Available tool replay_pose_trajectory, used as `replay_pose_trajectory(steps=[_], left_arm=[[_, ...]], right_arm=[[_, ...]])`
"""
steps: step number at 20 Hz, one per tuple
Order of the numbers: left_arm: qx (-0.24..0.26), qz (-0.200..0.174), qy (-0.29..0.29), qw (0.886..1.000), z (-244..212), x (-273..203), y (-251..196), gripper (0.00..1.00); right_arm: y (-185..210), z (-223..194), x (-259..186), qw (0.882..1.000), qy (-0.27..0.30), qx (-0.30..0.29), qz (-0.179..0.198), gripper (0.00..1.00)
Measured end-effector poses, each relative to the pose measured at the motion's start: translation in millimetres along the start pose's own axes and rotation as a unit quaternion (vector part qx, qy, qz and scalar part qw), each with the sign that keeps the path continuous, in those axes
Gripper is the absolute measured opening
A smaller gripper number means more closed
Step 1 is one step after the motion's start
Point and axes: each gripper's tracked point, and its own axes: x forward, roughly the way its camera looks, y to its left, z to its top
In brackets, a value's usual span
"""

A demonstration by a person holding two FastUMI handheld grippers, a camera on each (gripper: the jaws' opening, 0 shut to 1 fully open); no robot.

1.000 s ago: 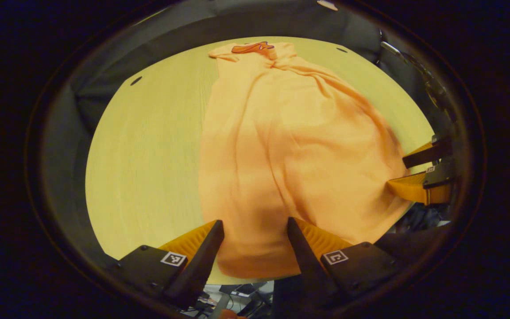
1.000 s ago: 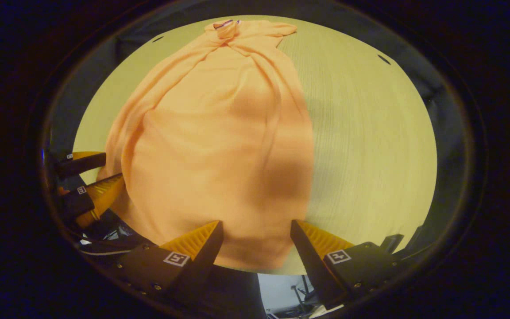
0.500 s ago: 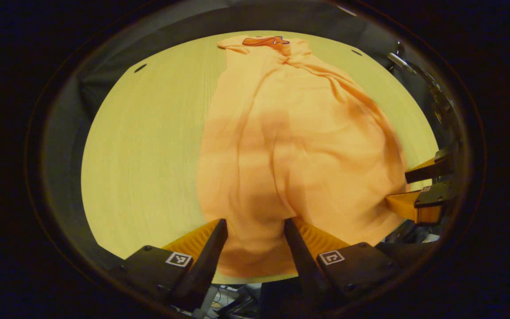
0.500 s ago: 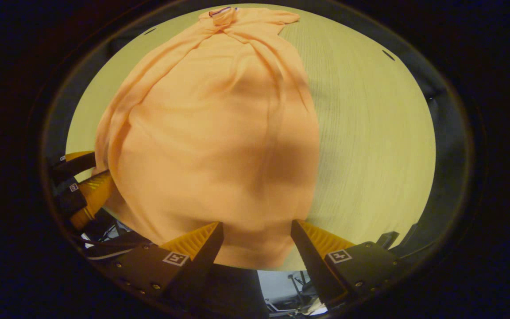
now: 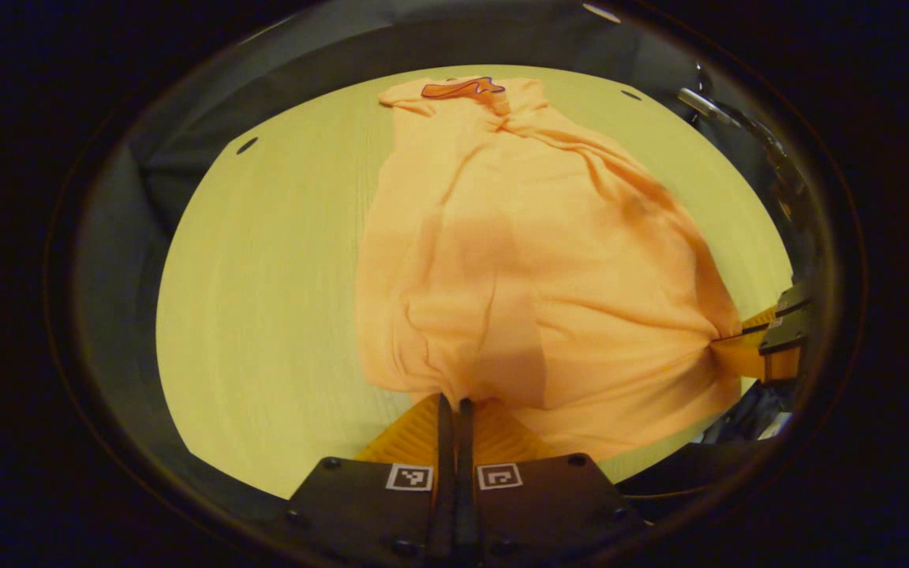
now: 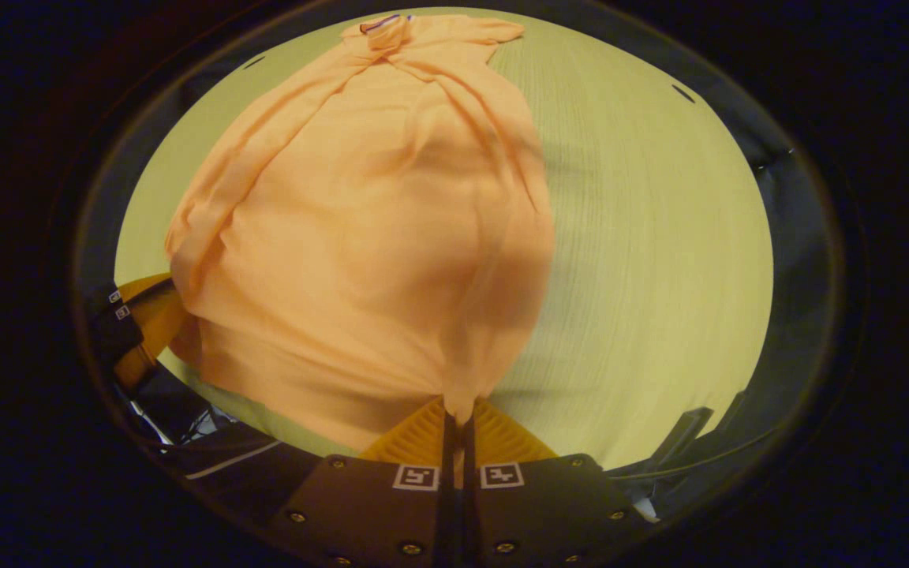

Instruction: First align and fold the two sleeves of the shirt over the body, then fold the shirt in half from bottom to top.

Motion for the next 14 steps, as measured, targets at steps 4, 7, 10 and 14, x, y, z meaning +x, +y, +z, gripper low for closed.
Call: replay_pose_trajectory(steps=[4,7,10,14], left_arm=[[-0.009,-0.006,-0.001,1.000,1,1,0,0.07],[-0.031,-0.020,-0.003,0.999,1,-3,0,0.06],[-0.055,-0.029,-0.006,0.998,3,-11,3,0.06],[-0.069,-0.034,-0.021,0.997,24,-27,12,0.06]], right_arm=[[0,3,1,1.000,-0.016,0.013,0.002,0.00],[1,5,-1,0.999,-0.031,0.024,0.011,0.00],[1,12,-9,0.998,-0.045,0.049,0.022,0.00],[-2,30,-26,0.996,-0.067,0.061,0.028,0.00]])
